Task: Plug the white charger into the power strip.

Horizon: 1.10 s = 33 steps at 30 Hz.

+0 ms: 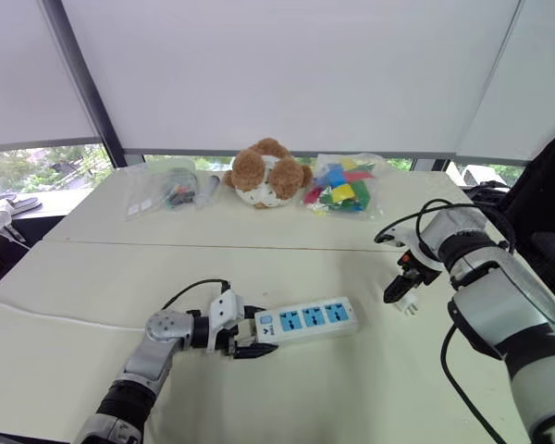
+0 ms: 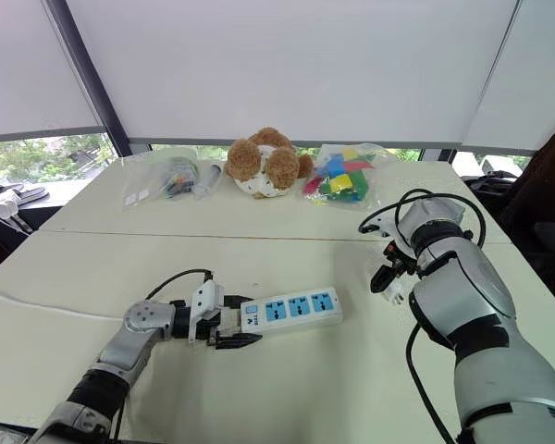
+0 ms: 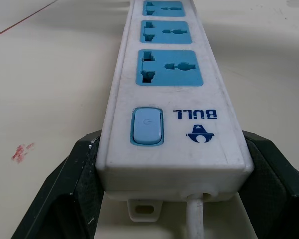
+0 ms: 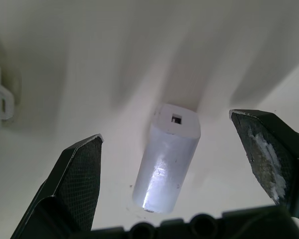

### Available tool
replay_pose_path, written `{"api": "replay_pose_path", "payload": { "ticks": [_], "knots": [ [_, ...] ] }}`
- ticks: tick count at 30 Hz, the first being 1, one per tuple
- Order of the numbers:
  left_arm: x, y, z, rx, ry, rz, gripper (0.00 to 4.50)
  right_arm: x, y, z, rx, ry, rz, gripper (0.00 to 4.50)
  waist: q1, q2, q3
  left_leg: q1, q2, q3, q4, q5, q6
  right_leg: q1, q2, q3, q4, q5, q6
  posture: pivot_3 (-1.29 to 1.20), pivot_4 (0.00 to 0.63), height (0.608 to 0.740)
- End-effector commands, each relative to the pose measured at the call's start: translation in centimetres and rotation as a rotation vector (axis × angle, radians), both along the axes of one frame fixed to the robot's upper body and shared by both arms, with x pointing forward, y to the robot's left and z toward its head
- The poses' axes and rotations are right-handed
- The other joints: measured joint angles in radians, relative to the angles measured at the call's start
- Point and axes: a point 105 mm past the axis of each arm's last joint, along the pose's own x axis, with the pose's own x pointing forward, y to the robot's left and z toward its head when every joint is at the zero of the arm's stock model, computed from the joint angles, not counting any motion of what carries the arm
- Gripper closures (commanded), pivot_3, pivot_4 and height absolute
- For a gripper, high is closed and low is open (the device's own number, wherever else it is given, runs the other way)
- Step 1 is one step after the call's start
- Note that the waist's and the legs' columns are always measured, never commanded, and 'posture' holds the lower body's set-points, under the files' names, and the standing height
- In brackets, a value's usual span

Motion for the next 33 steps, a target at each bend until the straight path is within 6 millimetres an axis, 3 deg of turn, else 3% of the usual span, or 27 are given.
{"api": "replay_pose_path", "payload": {
  "ticks": [1, 4, 9, 10, 17, 23, 26, 30, 33],
  "knots": [
    [-2.5, -1.4, -3.1, 0.036, 0.120, -0.061, 1.47, 0.3, -0.1, 0.3, -0.023, -0.025, 0.009, 0.00, -0.001, 0.000, 0.000, 0.000, 0.000, 0.000, 0.000, 0.000, 0.000, 0.000, 0.000, 0.000, 0.000, 0.000, 0.000, 0.00, 0.150, 0.739],
    [-2.7, -1.2, -3.3, 0.034, 0.124, -0.044, 1.47, 0.3, 0.3, -0.3, -0.006, -0.020, -0.015, 0.93, -0.003, 0.000, 0.000, 0.000, 0.000, 0.000, 0.000, 0.000, 0.000, 0.000, 0.000, 0.000, -0.001, 0.000, 0.000, 0.00, 0.150, 0.739],
    [-2.7, -1.1, -3.3, 0.029, 0.118, -0.022, 1.47, 0.2, -0.1, -1.8, -0.064, -0.005, 0.010, 3.46, -0.004, 0.001, -0.001, 0.001, 0.000, 0.000, -0.001, 0.000, 0.000, 0.002, 0.000, 0.000, -0.001, 0.000, 0.000, 0.00, 0.150, 0.739],
    [-2.7, -1.1, -3.3, 0.029, 0.117, -0.021, 1.47, 0.2, 0.0, -1.9, -0.061, -0.004, 0.010, 3.75, -0.005, 0.001, -0.001, 0.002, 0.000, 0.000, -0.001, 0.000, 0.000, 0.002, 0.000, 0.000, -0.001, 0.000, 0.000, 0.00, 0.150, 0.739],
    [-2.4, -1.2, -3.6, 0.035, 0.112, -0.009, 1.47, 0.1, 0.3, -1.3, -0.028, 0.007, 0.026, 3.72, -0.008, 0.001, -0.001, 0.008, 0.000, -0.001, -0.001, 0.000, 0.000, 0.009, 0.000, 0.000, -0.001, 0.000, 0.000, 0.00, 0.150, 0.739],
    [-2.0, -1.5, -3.5, 0.040, 0.115, -0.038, 1.47, -0.8, 0.0, 0.8, 0.029, 0.062, 0.079, 3.72, -0.003, 0.002, -0.001, 0.009, -0.001, -0.001, -0.001, 0.000, 0.000, 0.010, 0.000, 0.000, -0.001, 0.000, 0.000, 0.00, 0.150, 0.739],
    [-1.8, -1.5, -3.3, 0.051, 0.121, -0.076, 1.47, -0.8, 0.9, 2.1, 0.107, 0.049, 0.145, 3.72, -0.001, 0.003, -0.001, 0.009, -0.001, -0.001, -0.001, 0.000, 0.000, 0.010, 0.000, 0.000, -0.001, 0.000, 0.000, 0.00, 0.150, 0.739],
    [-1.7, -1.5, -2.2, 0.051, 0.150, -0.176, 1.47, -0.3, 4.5, 5.3, 0.411, -0.156, 0.338, 3.72, -0.004, 0.003, 0.000, 0.009, -0.001, -0.001, -0.001, 0.000, 0.000, 0.010, 0.000, 0.000, -0.001, 0.000, 0.001, 0.00, 0.150, 0.739],
    [-1.6, -1.0, -1.8, 0.099, 0.182, -0.260, 1.47, -1.5, 6.5, 8.0, 0.706, -0.340, 0.479, 3.72, -0.004, 0.003, 0.000, 0.008, -0.001, -0.003, -0.002, 0.000, 0.000, 0.010, 0.001, 0.000, -0.002, -0.001, 0.002, 0.00, 0.150, 0.739]
  ]
}}
